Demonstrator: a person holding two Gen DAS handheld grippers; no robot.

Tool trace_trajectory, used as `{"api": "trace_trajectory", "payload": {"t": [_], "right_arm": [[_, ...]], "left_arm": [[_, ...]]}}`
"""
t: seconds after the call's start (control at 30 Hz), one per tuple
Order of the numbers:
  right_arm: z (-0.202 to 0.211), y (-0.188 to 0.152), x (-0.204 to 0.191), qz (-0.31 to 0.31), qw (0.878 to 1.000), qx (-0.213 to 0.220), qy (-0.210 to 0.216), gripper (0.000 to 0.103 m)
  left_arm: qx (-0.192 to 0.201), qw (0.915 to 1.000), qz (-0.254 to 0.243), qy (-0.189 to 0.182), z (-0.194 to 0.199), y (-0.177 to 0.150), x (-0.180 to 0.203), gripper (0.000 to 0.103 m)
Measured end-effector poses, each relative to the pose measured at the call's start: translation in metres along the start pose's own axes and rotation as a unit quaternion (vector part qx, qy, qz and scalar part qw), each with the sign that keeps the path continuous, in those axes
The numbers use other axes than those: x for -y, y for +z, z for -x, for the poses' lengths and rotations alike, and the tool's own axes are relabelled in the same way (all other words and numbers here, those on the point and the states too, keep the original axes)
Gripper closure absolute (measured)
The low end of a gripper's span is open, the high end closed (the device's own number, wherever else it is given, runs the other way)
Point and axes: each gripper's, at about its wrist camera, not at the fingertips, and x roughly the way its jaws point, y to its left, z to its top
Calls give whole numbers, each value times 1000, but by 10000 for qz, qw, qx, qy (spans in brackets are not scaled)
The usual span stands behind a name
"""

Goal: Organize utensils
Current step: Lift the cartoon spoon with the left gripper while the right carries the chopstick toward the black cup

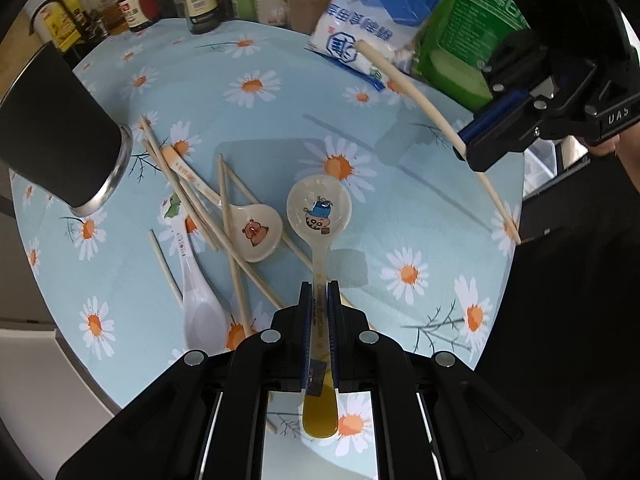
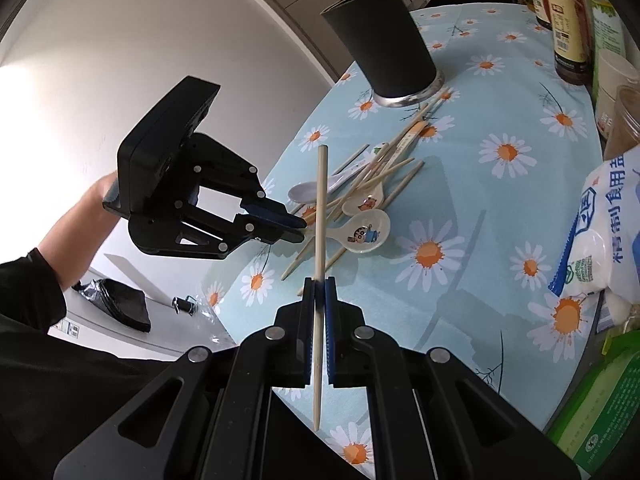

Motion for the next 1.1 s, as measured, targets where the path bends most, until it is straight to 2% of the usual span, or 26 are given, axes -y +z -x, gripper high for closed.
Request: {"api": "trace_trajectory", "payload": {"t": [0.2, 0.37, 0.5, 0.63, 0.9, 1.1], "right_arm": [[2, -2, 5, -118, 9999, 60, 22, 97], [2, 1, 10, -216, 9997, 108, 76, 97], [0, 8, 13, -287, 9993, 193, 143, 97], [-3, 20, 14, -321, 9990, 253, 205, 97], [-8, 49, 16, -390, 9975, 455, 365, 97], [-6, 74, 11, -379, 9961, 669, 436, 97]], "left_arm": [[439, 9976, 521, -130, -4, 3, -3, 96], [976, 9898, 1011, -225, 7, -3, -10, 96], [1465, 9785, 1426, -284, 18, -7, -16, 96], [1992, 9626, 1801, -370, 33, -12, -18, 96], [2758, 9336, 2263, -330, 63, -18, -31, 96], [3119, 9213, 2306, -265, 80, -18, -44, 96]]}}
